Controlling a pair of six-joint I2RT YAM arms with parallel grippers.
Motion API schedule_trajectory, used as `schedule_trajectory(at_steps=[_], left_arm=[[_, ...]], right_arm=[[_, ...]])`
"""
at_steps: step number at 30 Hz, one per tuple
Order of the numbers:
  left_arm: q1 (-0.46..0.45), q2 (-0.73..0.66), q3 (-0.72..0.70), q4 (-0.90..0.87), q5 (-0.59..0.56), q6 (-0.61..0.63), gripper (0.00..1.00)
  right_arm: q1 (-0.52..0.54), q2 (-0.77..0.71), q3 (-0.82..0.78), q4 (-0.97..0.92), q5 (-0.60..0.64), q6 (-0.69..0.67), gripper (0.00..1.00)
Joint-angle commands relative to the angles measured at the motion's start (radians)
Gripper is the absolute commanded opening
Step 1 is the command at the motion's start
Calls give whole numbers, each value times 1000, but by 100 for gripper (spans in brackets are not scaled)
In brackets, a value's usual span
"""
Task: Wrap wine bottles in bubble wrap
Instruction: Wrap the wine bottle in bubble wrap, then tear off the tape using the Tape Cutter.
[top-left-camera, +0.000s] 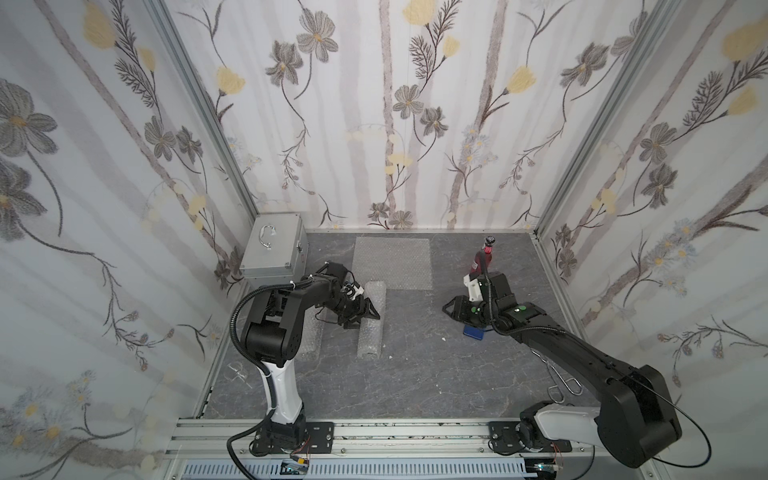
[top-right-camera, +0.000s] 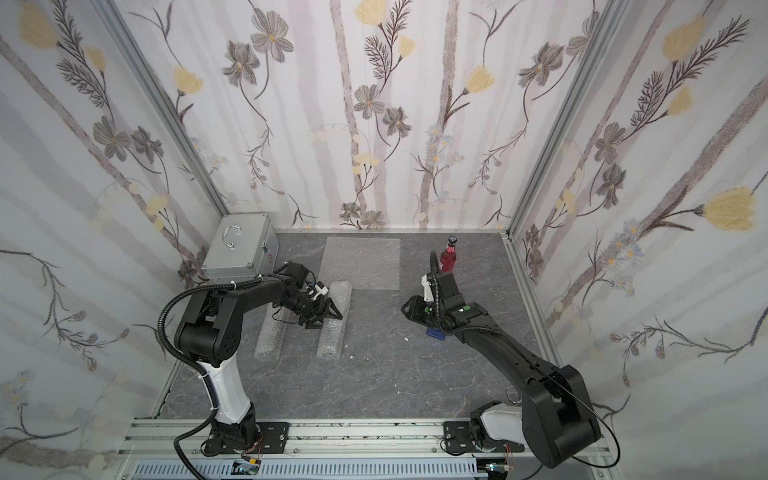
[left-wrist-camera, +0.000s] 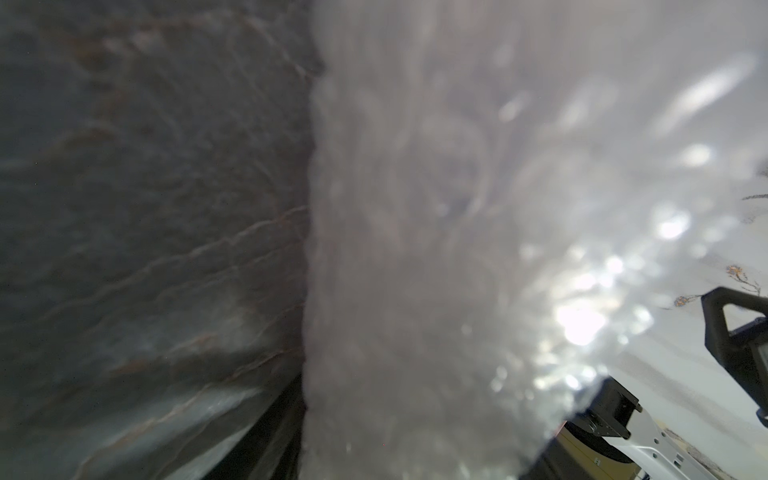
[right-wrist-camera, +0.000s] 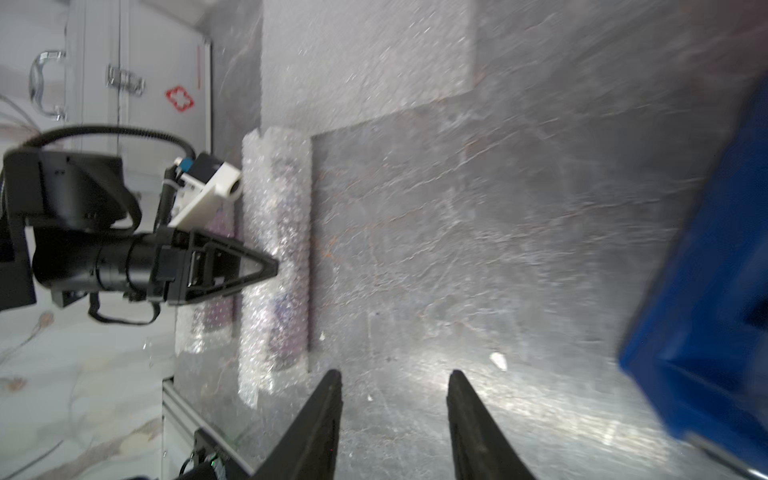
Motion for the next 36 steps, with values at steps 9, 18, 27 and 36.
schedule_trajectory(at_steps=[9,18,27,36], left_arm=[[30,9,-44,-19,-142,-31,61],[31,4,-57,-10,-131,-36,61],[31,-4,-60,-10,-139,-32,61],[32,-9,-63,-9,-146,-30,60]], right_arm=[[-118,-21,-20,-95,30,-77,54],[-261,-89,-132,-67,-9,-108,56],[-349,-42,-163,41,-104,-105,35],[-379,40,-169,121,-188,-109,26]])
